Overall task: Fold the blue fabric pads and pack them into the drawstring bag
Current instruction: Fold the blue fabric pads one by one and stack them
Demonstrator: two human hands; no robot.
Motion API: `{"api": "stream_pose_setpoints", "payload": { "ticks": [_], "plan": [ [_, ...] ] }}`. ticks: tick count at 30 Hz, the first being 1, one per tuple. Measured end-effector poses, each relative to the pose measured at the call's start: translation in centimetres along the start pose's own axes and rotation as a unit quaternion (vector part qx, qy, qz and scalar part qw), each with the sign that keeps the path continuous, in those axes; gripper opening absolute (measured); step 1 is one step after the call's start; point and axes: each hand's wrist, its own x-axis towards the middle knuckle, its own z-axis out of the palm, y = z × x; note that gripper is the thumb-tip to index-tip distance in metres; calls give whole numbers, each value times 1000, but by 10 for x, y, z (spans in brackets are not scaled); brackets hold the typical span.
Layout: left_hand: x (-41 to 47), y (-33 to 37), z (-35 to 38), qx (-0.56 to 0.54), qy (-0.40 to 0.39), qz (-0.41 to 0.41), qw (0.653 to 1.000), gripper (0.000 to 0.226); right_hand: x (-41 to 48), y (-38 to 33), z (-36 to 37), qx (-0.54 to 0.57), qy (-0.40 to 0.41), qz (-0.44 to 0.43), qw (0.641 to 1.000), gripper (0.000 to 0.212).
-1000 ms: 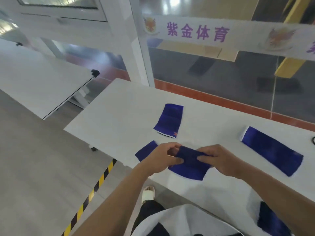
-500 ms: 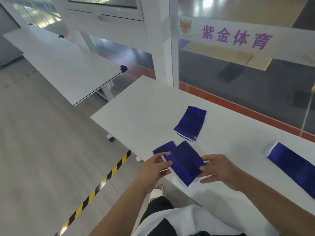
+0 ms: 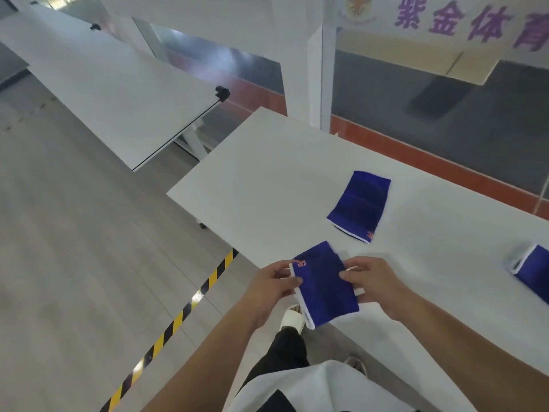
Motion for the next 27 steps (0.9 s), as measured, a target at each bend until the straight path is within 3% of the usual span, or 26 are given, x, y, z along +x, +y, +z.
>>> {"api": "stream_pose_setpoints", "payload": {
  "ticks": [5, 10, 15, 23, 27],
  "plan": [
    [20, 12, -8, -48, 3, -26, 999, 24, 13, -12, 20, 105, 61, 22, 992, 17],
    [44, 26, -20, 20, -15, -26, 999, 24, 15, -12, 36, 76, 56, 26, 995, 45],
    [69, 46, -30, 112, -62, -31, 991, 23, 21, -20, 40, 82, 128, 24, 988, 13],
    [107, 64, -26, 231, -116, -10, 966, 22, 34, -14, 41, 100, 230, 54, 967, 19],
    [122, 69, -18, 278, -152, -2, 948, 30, 43, -2, 45, 73, 264, 92, 957, 8]
  ]
}}
